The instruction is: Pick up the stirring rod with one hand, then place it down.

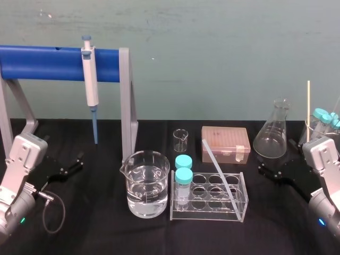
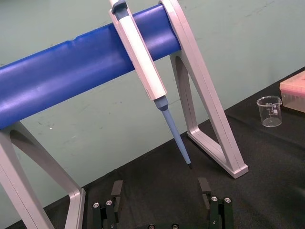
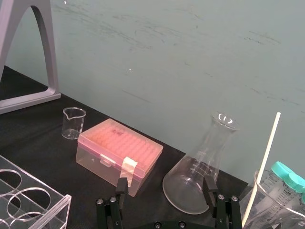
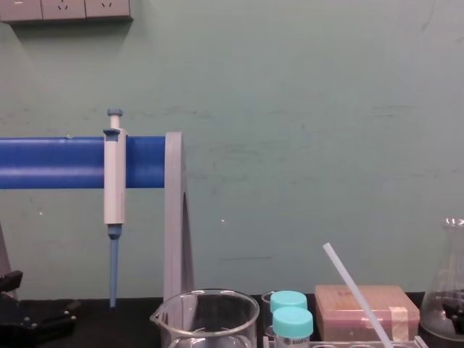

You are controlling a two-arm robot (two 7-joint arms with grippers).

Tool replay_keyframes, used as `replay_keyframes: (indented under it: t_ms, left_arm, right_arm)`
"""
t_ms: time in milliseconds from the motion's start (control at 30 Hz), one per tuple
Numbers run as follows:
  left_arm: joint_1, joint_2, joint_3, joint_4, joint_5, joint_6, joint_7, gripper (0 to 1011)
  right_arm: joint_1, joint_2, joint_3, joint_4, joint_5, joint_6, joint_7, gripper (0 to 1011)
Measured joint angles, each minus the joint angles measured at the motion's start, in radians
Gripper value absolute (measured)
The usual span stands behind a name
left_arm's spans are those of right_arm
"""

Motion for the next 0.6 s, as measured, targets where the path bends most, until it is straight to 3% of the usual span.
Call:
replay_keyframes:
  t_ms: [600]
  left_arm:
    - [0.000, 0.000, 0.000, 0.000, 0.000, 0.000, 0.000, 1000]
  right_arm:
    - [0.000, 0.000, 0.000, 0.000, 0.000, 0.000, 0.000, 1003]
